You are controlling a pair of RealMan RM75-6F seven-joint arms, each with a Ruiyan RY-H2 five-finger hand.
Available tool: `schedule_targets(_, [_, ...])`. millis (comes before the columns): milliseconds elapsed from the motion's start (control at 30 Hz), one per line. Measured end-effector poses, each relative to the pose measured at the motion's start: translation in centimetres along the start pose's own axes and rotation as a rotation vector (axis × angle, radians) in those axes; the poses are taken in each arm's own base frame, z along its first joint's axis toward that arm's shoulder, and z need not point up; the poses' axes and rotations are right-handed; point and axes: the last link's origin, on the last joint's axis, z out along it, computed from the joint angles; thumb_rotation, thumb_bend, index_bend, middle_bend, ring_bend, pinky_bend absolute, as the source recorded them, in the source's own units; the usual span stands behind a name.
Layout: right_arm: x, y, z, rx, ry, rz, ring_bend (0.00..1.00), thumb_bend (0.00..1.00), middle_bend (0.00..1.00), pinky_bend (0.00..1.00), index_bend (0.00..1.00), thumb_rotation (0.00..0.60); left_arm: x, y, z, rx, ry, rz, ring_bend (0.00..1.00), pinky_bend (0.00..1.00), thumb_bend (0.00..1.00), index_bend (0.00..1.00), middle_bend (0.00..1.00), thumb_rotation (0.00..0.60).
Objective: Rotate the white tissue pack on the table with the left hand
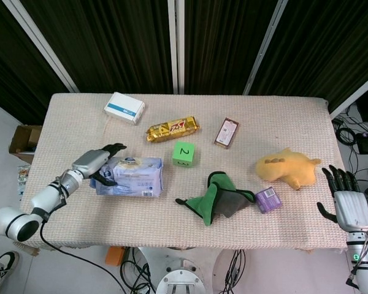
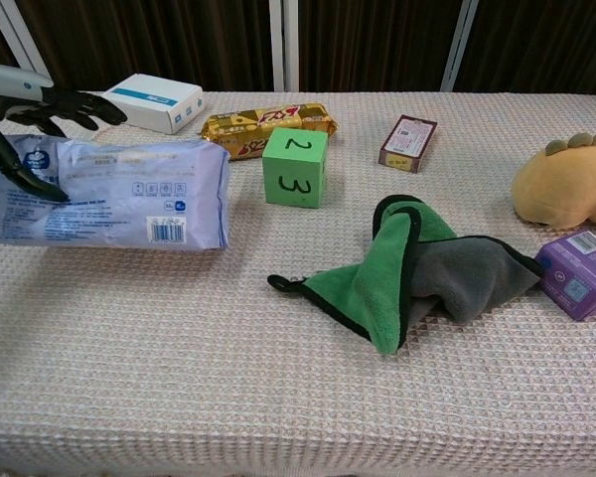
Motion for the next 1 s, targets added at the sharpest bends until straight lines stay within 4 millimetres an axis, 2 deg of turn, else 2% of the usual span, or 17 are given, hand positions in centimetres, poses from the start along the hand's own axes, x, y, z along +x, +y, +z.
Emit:
schedule_targets(333, [0.1,0.0,0.1,0.000,0.003,0.002,0.00,0.20,0.00,0.00,0.00,0.600,1.3,0.8,0.4,-0.077,0.261,-0.072,0.00,0.20,0.12,0.00,0.00,0.600])
schedule_targets(633, [0.4,-0.2,0.1,0.015,0.034,0.008,0.00,0.21,0.00,0.00,0.00,0.600,3.1,0.5,-1.2,-0.119,0.450,-0.070,0.00,0.20,0.08,0.00,0.00,0.600])
schedule_targets(833, [1.1,0.0,-0.2,0.034,0.071,0.006,0.00,0.21,0.00,0.00,0.00,0.600,3.8,-0.8,-5.0,-0.111,0.644,0.116,0.00,0.20,0.08,0.00,0.00,0.600])
schedule_targets(933, [1.4,0.1,-0.5,0.043,0.088,-0.003,0.00,0.21,0.00,0.00,0.00,0.600,2.8,-2.3,-8.1,-0.046,0.723,0.255,0.00,0.20,0.08,0.00,0.00,0.600])
schedule_targets(1000, [1.6,0.2,-0.9,0.049,0.100,-0.015,0.00,0.20,0.00,0.00,0.00,0.600,1.2,-3.6,-10.5,0.022,0.742,0.337,0.00,0.20,0.08,0.00,0.00,0.600])
